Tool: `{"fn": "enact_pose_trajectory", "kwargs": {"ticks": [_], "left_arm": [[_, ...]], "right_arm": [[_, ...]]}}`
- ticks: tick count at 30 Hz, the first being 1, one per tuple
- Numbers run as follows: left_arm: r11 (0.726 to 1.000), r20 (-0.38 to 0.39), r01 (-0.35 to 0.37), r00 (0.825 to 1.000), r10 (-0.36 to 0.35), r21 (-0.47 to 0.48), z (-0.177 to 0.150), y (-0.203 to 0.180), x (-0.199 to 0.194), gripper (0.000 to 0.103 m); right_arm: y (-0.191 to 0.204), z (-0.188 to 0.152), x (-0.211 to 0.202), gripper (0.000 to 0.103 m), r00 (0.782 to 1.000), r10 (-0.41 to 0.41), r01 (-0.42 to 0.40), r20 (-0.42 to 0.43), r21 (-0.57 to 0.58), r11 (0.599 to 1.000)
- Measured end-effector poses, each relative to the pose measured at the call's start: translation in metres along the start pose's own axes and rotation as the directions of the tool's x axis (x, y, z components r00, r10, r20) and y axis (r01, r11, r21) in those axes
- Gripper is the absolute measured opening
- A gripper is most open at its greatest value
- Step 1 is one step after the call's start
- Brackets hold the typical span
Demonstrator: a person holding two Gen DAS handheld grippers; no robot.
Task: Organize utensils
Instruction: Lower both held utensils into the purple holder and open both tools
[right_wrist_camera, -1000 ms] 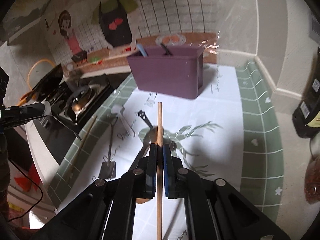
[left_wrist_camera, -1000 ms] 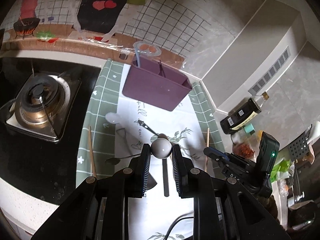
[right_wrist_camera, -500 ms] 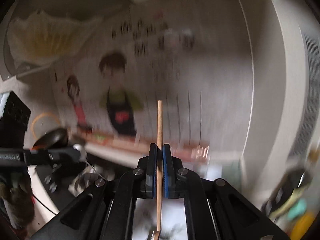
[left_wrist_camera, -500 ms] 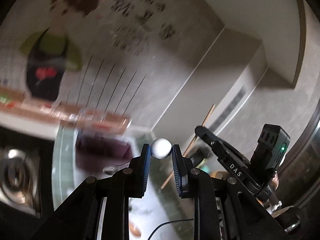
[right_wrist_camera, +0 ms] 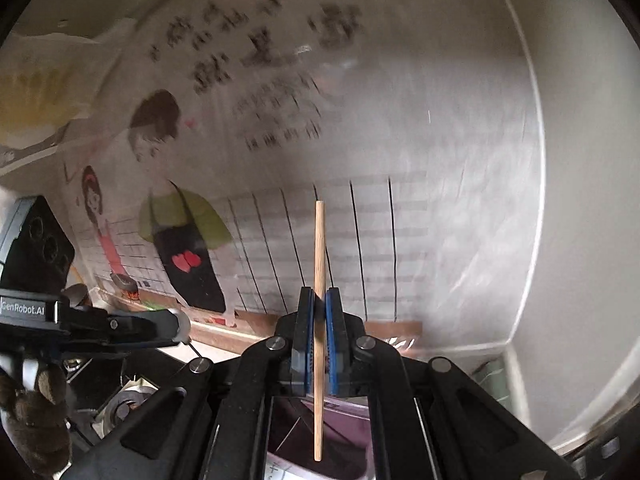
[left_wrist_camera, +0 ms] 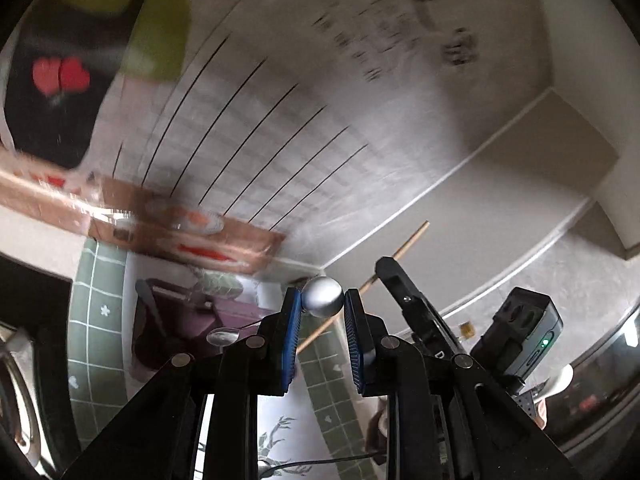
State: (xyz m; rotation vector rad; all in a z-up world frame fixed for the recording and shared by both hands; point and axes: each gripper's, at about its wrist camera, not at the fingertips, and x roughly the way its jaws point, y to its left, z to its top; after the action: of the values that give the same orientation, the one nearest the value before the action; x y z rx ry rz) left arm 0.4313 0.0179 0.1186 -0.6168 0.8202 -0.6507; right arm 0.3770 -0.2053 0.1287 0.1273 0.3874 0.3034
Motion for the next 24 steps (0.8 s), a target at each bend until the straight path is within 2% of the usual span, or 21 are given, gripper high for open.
{"fn": "enact_pose_trajectory", "kwargs": {"ticks": [3, 6, 8, 10, 12, 15, 17, 20, 24], "left_arm": [[0.999, -0.042, -0.050, 0.998, 0.050, -0.011, -0.004, 0.023, 0.022, 0.023], [0.998, -0.083, -0.051, 0.995, 0.048, -0.025, -0.010, 0.043, 0.042, 0.022], [0.998, -0.120, -0.062, 0.991, 0.058, -0.031, -0.015, 0.055, 0.054, 0.023], [0.995, -0.122, -0.094, 0.988, 0.091, -0.024, -0.019, 0.058, 0.056, 0.030], [0.992, -0.094, -0.126, 0.988, 0.125, -0.002, -0.020, 0.053, 0.049, 0.035], [0.986, -0.031, -0.158, 0.987, 0.159, 0.050, -0.022, 0.031, 0.024, 0.042], [0.977, 0.026, -0.193, 0.981, 0.191, 0.094, -0.027, 0.010, 0.002, 0.043], [0.942, 0.105, -0.283, 0.958, 0.268, 0.180, -0.045, -0.025, -0.033, 0.043], [0.888, 0.191, -0.389, 0.918, 0.349, 0.246, -0.084, -0.058, -0.076, 0.043]], "right_arm": [[-0.004, -0.023, 0.026, 0.006, 0.999, -0.007, 0.007, -0.047, 0.004, 1.000], [-0.005, -0.048, 0.045, 0.006, 0.994, -0.015, 0.013, -0.105, -0.014, 1.000], [-0.010, -0.062, 0.057, 0.008, 0.985, 0.032, -0.030, -0.171, 0.014, 0.999], [-0.017, -0.074, 0.069, 0.008, 0.961, 0.091, -0.074, -0.260, 0.074, 0.995], [-0.022, -0.084, 0.072, 0.012, 0.946, 0.095, -0.066, -0.310, 0.105, 0.992], [-0.020, -0.084, 0.051, 0.012, 0.952, 0.064, -0.049, -0.298, 0.059, 0.997], [-0.017, -0.082, 0.027, 0.012, 0.959, 0.053, -0.047, -0.277, 0.028, 0.998], [-0.010, -0.074, -0.010, 0.012, 0.963, 0.052, -0.055, -0.264, -0.008, 0.998], [0.002, -0.078, -0.054, 0.012, 0.960, 0.076, -0.089, -0.270, -0.035, 0.995]]}}
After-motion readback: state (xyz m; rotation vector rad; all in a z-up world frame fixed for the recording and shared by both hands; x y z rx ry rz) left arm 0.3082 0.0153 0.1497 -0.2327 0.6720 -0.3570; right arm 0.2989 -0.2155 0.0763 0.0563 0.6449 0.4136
